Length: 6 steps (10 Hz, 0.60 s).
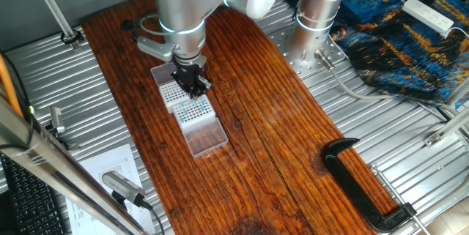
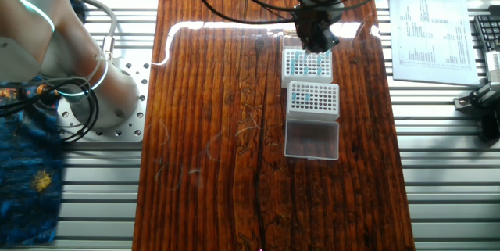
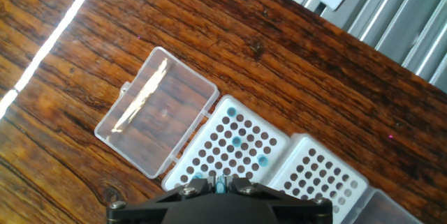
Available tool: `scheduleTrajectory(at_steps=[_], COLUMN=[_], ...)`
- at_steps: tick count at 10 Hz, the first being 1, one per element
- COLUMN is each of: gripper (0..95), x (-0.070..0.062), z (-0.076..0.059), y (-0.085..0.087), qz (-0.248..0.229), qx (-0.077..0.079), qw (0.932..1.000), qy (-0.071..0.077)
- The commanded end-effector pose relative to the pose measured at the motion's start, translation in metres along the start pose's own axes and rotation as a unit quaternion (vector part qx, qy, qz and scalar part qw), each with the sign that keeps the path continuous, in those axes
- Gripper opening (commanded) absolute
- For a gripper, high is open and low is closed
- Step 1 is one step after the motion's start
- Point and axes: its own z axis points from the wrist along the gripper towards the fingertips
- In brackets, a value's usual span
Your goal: Transfer all medium pipette tips from one holder to another
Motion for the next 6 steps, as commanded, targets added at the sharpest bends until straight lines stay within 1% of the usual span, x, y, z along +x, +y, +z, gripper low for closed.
scheduleTrajectory(at_steps=[1, 6], gripper=[0.0, 0.0], x=[0.0015, 0.0016], z=[0.001, 0.0], y=[0.0, 0.0002], qz=[-0.001, -0.004], qx=[0.002, 0.001], qw=[1.0, 1.0], qy=[0.0, 0.001])
